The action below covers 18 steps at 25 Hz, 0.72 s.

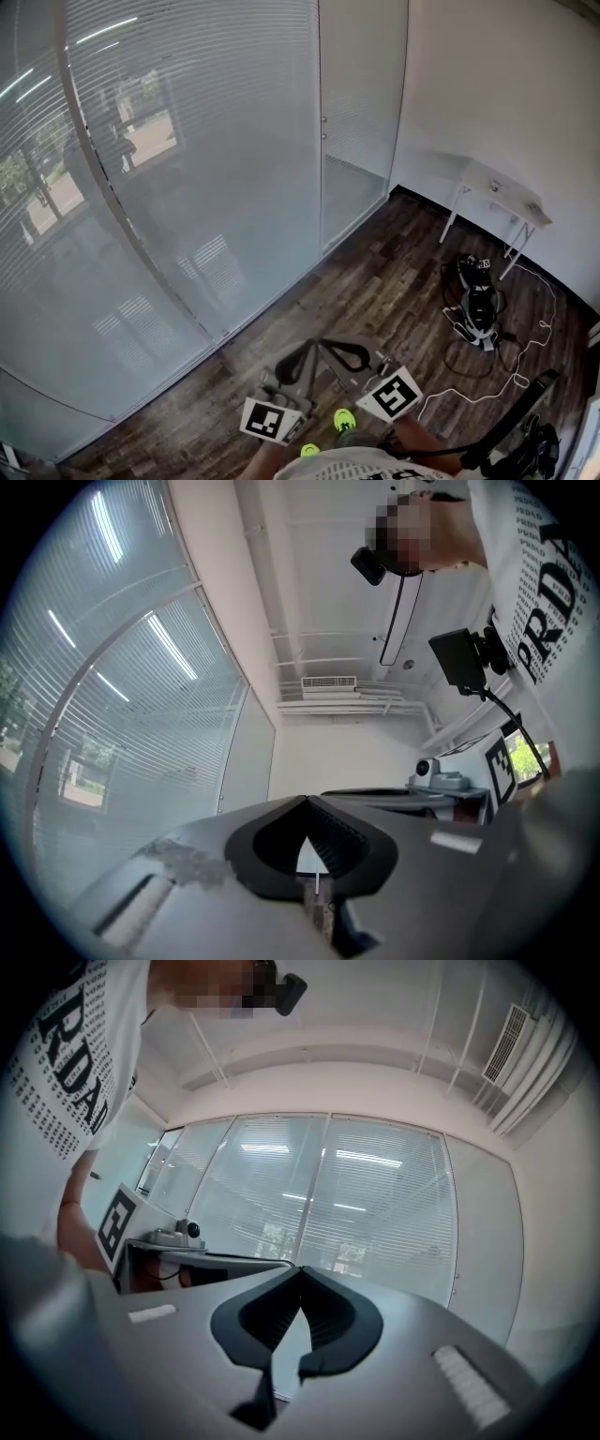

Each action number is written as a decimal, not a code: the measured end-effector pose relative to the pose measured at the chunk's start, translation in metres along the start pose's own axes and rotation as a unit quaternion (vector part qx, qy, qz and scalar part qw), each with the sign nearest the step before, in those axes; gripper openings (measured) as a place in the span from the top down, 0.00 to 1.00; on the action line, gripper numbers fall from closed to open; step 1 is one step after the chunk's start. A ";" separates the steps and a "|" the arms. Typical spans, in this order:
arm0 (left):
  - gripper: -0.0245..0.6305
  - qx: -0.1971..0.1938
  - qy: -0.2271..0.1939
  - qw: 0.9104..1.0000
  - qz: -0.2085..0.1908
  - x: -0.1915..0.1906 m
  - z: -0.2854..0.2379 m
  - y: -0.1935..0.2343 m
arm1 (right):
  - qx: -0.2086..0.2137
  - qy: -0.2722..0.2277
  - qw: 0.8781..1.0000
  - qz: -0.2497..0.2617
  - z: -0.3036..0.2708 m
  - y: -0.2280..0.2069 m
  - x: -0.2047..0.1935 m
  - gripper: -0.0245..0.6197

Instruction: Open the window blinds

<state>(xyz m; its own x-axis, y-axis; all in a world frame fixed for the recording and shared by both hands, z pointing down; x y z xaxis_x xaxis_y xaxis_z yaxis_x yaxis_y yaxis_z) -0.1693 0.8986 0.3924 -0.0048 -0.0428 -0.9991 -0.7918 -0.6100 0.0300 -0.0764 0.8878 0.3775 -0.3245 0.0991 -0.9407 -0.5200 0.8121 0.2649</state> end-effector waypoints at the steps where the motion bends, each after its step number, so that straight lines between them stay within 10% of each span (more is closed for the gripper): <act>1: 0.98 0.004 -0.002 1.000 -0.001 0.002 -0.005 0.000 | 0.003 -0.001 1.000 0.001 0.000 -0.006 0.000 0.95; 18: 0.98 0.023 -0.003 1.000 0.002 -0.007 -0.136 0.010 | 0.012 0.002 1.000 0.008 -0.011 -0.131 -0.046 0.95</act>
<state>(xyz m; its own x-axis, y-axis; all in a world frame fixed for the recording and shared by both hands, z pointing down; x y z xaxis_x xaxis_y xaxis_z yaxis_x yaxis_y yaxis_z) -0.0942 0.7852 0.4039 -0.0117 -0.0398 -0.9991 -0.8190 -0.5728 0.0324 -0.0020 0.7709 0.3884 -0.3369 0.1098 -0.9351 -0.4950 0.8242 0.2751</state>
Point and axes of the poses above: the fingertips, and each gripper's own axes: z backward along the fingers, y to its left, x out of its top, the point moved 6 cm from there along z, backward along the fingers, and after that the axes turned 14 degrees about y, right-handed, at the moved point
